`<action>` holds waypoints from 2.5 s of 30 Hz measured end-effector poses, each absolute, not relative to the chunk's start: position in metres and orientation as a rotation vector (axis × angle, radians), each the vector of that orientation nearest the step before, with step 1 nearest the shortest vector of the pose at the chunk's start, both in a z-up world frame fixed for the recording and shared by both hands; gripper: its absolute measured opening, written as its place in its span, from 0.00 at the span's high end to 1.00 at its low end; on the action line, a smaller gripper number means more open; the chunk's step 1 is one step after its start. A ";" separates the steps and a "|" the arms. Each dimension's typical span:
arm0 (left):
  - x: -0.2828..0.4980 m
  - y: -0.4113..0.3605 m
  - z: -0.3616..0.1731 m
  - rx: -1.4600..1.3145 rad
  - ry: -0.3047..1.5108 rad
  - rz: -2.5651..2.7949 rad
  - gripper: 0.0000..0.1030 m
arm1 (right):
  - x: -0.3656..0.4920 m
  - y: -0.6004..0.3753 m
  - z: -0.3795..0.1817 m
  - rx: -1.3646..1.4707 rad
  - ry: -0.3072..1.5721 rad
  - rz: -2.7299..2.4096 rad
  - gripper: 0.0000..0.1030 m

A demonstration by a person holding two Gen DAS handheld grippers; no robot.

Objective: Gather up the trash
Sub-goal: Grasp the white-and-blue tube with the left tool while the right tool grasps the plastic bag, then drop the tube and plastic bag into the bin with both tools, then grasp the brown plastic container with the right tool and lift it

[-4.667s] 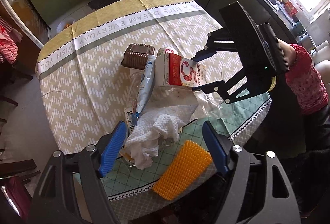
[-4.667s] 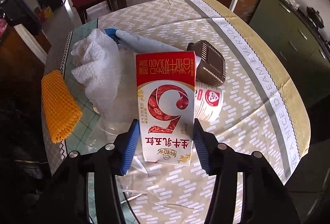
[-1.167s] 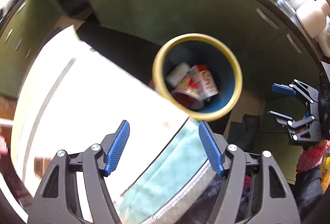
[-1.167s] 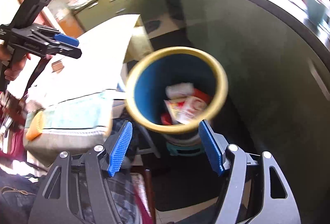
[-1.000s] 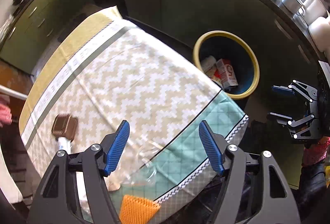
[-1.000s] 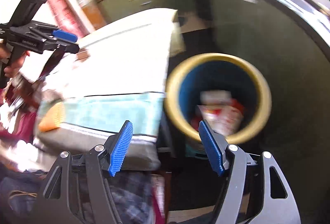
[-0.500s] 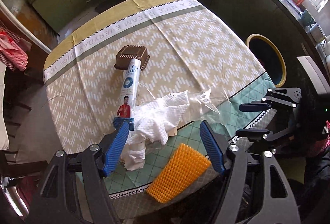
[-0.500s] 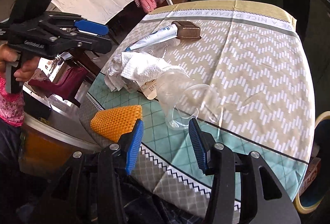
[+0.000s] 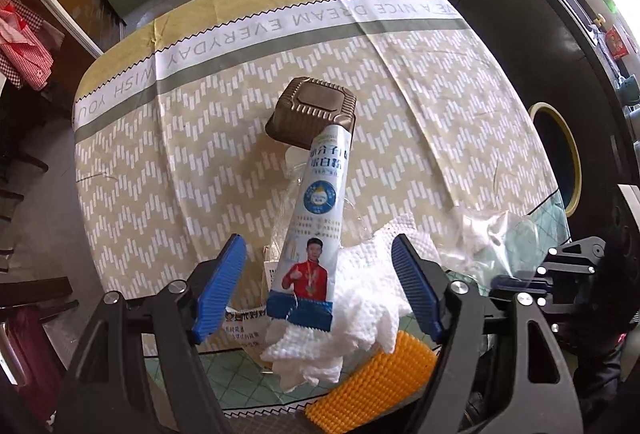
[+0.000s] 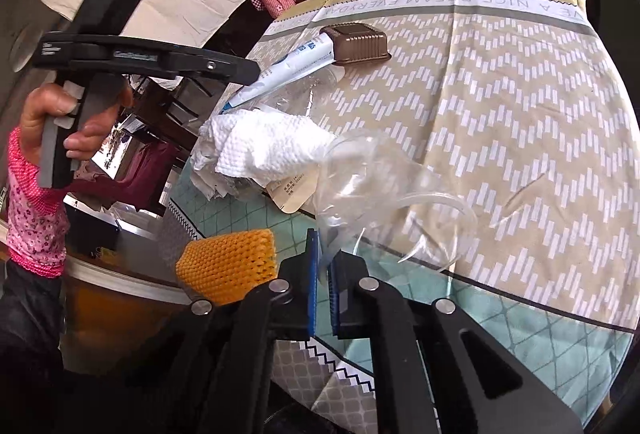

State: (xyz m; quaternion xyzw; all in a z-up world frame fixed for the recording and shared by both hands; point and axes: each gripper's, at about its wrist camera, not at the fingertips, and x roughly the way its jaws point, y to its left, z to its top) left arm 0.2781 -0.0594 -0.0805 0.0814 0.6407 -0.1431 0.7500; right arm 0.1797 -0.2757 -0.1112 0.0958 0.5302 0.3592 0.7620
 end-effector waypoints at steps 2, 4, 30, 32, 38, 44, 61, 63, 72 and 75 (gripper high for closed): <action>0.283 -0.059 -0.087 0.164 1.416 -0.320 0.31 | 0.174 -0.287 -0.101 0.197 1.123 0.761 0.94; 0.286 -0.060 -0.093 0.158 1.430 -0.330 0.31 | 0.169 -0.301 -0.092 0.194 1.104 0.738 0.94; 0.270 -0.107 -0.056 0.262 1.346 -0.403 0.72 | 0.128 -0.504 -0.079 0.289 0.998 0.212 0.94; 0.268 -0.117 -0.052 0.269 1.335 -0.426 0.73 | 0.129 -0.526 -0.093 0.272 1.018 0.119 0.94; 0.262 -0.153 -0.039 0.302 1.303 -0.482 0.73 | 0.144 -0.562 -0.136 0.273 1.080 0.010 0.94; 0.253 -0.195 -0.029 0.344 1.296 -0.555 0.73 | 0.166 -0.575 -0.166 0.276 1.115 -0.016 0.61; 0.217 -0.417 -0.072 0.507 1.316 -0.933 0.73 | 0.044 -0.622 -0.110 0.330 0.932 -0.095 0.53; 0.217 -0.448 -0.088 0.525 1.330 -0.950 0.73 | 0.027 -0.629 -0.106 0.350 0.921 -0.112 0.53; 0.215 -0.539 -0.141 0.592 1.355 -0.943 0.58 | -0.007 -0.639 -0.096 0.361 0.914 -0.138 0.53; 0.212 -0.534 -0.137 0.588 1.350 -0.949 0.51 | -0.009 -0.633 -0.091 0.340 0.912 -0.122 0.53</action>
